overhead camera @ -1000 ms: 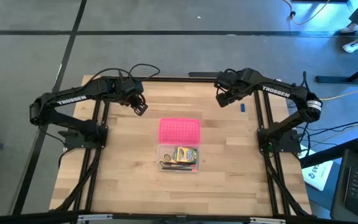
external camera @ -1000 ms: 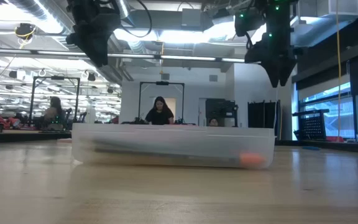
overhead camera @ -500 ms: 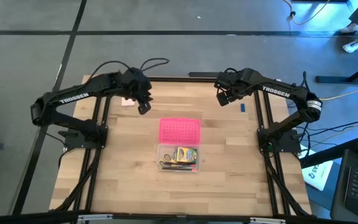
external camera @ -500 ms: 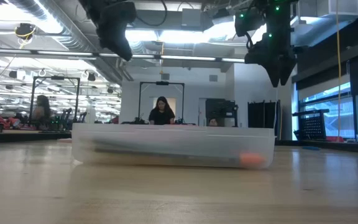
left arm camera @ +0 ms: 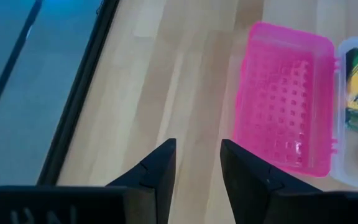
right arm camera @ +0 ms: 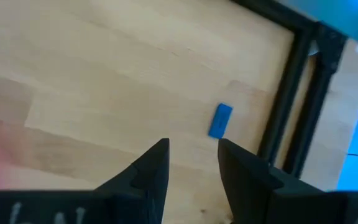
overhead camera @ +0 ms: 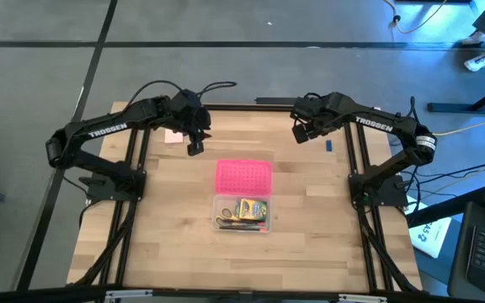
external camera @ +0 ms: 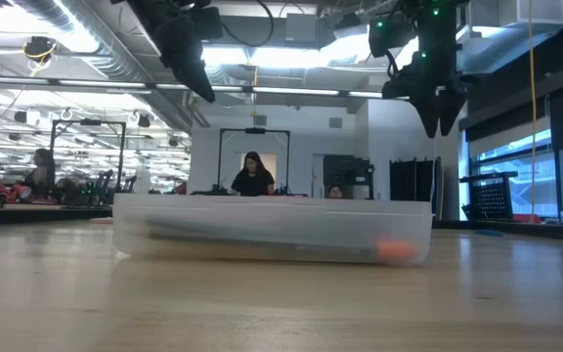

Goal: Pack school essentials
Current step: Put the blue eraser into the pink supply box

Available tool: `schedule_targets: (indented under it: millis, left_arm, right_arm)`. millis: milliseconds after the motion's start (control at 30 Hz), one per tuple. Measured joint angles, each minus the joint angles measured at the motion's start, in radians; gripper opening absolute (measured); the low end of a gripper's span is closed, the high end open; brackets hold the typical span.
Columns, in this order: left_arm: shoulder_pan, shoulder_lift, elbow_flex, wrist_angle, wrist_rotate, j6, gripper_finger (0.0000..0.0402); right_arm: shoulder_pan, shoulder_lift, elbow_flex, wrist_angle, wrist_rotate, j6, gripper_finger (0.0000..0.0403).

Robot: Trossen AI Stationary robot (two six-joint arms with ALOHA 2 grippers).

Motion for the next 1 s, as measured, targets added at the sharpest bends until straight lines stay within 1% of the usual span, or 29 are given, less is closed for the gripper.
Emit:
schedule_targets:
  millis: [667,1000]
  left_arm:
    - [-0.004,0.000,0.000,0.000,-0.001,-0.006,0.0119]
    - [-0.005,0.000,0.000,0.000,-0.002,-0.006,0.0119]
  right_arm:
    - [0.001,0.000,0.000,0.017,-0.008,0.007,0.0139]
    - [0.001,0.000,0.000,0.026,-0.008,0.156,0.0139]
